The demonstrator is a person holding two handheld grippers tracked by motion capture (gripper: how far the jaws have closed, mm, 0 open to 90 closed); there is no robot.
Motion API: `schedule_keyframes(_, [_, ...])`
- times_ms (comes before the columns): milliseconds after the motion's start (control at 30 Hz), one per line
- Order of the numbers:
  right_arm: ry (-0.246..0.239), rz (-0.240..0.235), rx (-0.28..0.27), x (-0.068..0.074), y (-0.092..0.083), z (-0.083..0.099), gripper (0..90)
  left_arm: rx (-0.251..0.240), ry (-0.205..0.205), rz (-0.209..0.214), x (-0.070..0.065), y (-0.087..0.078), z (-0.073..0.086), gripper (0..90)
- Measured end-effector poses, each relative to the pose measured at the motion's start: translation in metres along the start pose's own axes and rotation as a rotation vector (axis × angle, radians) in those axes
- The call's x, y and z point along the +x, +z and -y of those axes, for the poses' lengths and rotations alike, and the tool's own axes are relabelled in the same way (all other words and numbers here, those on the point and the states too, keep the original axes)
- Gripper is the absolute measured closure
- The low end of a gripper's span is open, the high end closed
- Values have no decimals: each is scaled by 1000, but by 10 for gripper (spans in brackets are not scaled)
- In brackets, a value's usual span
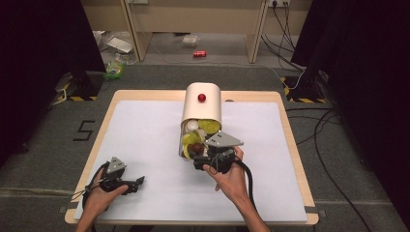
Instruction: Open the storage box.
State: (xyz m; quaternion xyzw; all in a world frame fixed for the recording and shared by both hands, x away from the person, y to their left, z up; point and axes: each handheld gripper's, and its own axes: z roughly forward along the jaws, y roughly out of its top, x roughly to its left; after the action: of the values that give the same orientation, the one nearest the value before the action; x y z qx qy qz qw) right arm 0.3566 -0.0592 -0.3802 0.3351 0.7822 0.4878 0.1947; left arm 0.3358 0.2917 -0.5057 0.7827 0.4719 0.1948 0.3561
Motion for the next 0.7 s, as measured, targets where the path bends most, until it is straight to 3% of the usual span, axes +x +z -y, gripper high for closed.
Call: schedule_keyframes(700, [-3,2,25,2,7,-2,246,0,0,0,0,0,0,71])
